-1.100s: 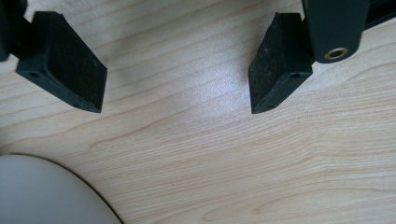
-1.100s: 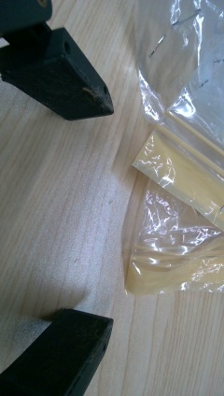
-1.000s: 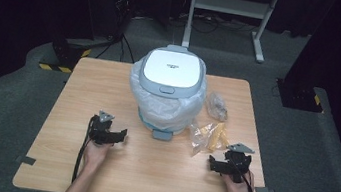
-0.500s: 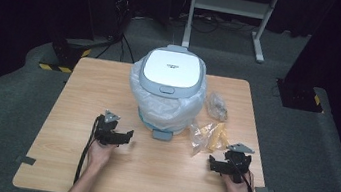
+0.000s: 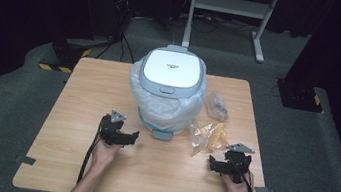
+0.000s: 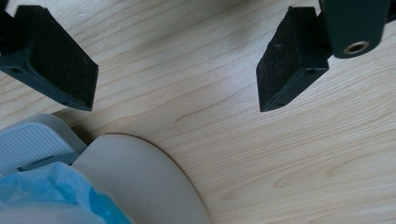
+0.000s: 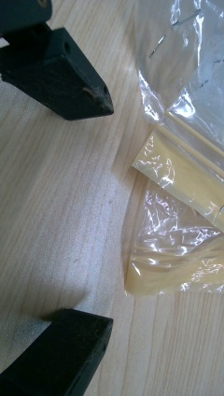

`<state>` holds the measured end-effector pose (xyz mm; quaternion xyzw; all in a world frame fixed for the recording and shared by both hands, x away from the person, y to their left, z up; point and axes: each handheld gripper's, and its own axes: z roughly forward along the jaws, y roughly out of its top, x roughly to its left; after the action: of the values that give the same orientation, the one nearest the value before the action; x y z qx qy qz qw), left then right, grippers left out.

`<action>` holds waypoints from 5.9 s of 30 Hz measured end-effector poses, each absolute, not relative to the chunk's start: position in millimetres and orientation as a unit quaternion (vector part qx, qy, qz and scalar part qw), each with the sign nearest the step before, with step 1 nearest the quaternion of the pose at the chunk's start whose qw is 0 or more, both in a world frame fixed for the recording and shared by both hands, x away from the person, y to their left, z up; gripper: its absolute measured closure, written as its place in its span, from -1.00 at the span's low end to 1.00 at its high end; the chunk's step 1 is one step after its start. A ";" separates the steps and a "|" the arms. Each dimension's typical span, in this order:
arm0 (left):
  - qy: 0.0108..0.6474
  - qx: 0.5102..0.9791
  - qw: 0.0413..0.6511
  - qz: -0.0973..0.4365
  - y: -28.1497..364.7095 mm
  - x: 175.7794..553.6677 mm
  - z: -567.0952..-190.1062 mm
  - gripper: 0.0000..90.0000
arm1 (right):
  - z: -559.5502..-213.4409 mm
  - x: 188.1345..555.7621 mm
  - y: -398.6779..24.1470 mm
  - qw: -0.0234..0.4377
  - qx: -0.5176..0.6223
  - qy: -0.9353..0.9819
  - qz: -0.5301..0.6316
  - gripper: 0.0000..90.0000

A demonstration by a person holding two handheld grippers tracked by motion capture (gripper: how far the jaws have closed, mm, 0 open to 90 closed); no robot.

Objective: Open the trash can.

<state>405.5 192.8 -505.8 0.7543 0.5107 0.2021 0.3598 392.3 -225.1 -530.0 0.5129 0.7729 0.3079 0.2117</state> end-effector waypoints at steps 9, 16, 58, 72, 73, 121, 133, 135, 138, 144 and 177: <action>0.498 0.763 0.356 0.207 175.7 408.0 -502.1 -0.73 | -530.0 392.3 -225.2 0.212 0.512 0.773 0.308 -0.97; 0.496 0.763 0.368 0.191 168.1 410.4 -500.5 -0.73 | -530.0 392.3 -225.2 0.212 0.512 0.773 0.308 -0.96; 0.484 0.760 0.399 0.171 133.7 425.5 -504.5 -0.70 | -530.0 392.2 -225.2 0.212 0.512 0.774 0.308 -0.96; 0.489 0.763 0.382 0.179 130.3 429.0 -510.9 -0.68 | -530.0 392.2 -225.1 0.212 0.512 0.773 0.308 -0.96; 0.485 0.768 0.379 0.177 131.6 429.2 -511.0 -0.69 | -530.0 392.2 -225.1 0.212 0.512 0.773 0.308 -0.96; 0.485 0.753 0.412 0.166 136.9 427.2 -528.0 -0.62 | -524.0 391.2 -234.6 0.196 0.486 0.794 0.308 -0.65; 0.485 0.755 0.406 0.170 135.4 426.8 -528.0 -0.61 | -509.7 384.0 -246.3 0.206 0.489 0.761 0.372 -0.54; 0.485 0.756 0.405 0.169 135.5 427.0 -528.0 -0.61 | -508.5 384.3 -246.8 0.205 0.492 0.759 0.373 -0.54; 0.492 0.751 0.408 0.167 134.7 427.5 -528.6 -0.60 | -504.5 385.5 -247.2 0.205 0.491 0.757 0.381 -0.48; 0.494 0.753 0.403 0.163 134.1 427.8 -528.3 -0.59 | -496.1 387.5 -243.6 0.188 0.490 0.751 0.400 -0.45; 0.489 0.762 0.392 0.163 133.8 428.6 -528.2 -0.59 | -456.0 442.9 -226.8 0.198 0.469 0.743 0.435 -0.46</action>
<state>428.6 133.8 -528.2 0.7616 0.4893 0.1633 0.3924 442.9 -226.8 -456.0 0.4694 0.7427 0.4348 0.1975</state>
